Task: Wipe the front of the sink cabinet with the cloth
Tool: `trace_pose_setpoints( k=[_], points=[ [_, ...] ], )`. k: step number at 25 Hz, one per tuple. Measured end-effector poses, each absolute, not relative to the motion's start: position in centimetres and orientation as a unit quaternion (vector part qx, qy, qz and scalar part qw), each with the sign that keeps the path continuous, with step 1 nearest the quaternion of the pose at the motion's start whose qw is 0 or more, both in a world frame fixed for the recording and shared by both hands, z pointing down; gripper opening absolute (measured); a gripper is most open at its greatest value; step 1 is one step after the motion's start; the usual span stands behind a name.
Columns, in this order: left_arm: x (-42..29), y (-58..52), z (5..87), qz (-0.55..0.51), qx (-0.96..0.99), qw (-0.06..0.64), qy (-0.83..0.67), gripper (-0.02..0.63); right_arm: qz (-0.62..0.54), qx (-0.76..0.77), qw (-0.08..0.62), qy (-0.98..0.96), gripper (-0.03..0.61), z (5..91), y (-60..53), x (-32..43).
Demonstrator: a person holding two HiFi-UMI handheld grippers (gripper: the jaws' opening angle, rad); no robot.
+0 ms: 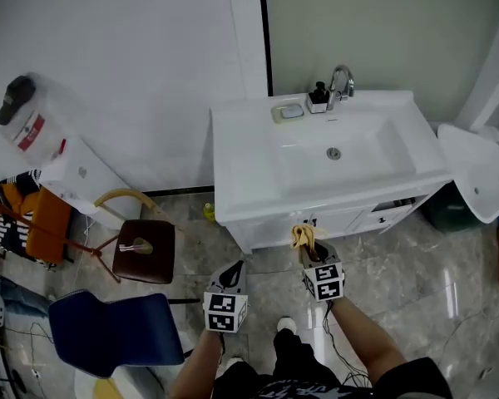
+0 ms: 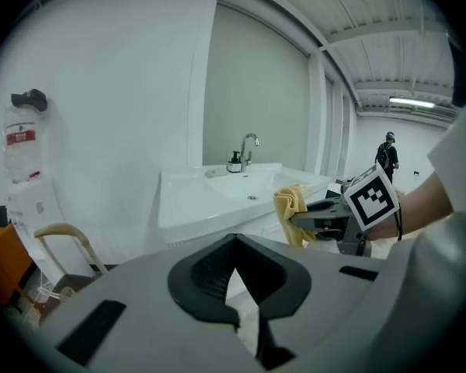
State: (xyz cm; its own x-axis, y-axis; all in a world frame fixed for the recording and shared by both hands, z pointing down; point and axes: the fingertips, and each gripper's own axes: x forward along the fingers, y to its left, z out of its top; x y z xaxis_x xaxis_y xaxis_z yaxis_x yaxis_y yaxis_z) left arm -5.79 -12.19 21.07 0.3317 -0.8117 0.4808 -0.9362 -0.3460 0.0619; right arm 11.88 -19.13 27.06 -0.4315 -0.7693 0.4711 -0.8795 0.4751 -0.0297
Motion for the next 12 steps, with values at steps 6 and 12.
trace_pose_setpoints(
  k=[6,12],
  points=[
    [-6.3,-9.5,17.9,0.165,0.824,0.161,-0.517,0.014,0.124,0.514,0.182,-0.829,0.081,22.4,-16.9,10.6],
    [-11.1,-3.6,16.4,0.159,0.841,0.153,-0.494,0.014,0.148,0.569,0.155,-0.794,0.081,20.3,-10.8,8.5]
  ],
)
